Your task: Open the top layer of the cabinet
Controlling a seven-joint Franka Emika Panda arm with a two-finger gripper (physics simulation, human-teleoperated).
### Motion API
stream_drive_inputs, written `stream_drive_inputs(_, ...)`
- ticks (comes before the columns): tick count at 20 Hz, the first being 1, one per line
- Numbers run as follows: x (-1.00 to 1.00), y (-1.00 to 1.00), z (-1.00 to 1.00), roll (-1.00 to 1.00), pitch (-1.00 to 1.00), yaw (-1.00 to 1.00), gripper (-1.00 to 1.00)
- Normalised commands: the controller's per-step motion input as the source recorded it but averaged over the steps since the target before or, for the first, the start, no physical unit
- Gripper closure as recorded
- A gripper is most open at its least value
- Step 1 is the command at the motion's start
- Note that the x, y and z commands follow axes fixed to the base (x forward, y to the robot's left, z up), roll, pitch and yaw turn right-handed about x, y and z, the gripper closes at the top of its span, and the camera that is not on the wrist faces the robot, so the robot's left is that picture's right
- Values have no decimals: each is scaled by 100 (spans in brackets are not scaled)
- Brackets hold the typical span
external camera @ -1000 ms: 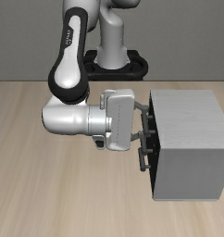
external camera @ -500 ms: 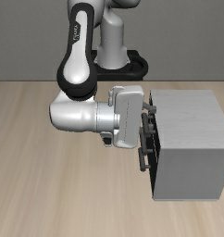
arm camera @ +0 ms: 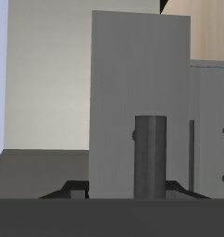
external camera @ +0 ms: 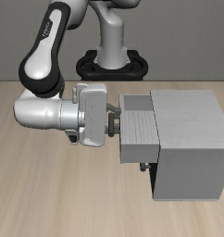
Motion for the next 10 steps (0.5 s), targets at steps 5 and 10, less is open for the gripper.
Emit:
stream_drive_inputs(5, 0, -100, 0, 0, 0, 0, 100)
stream_drive_inputs(10, 0, -100, 0, 0, 0, 0, 100)
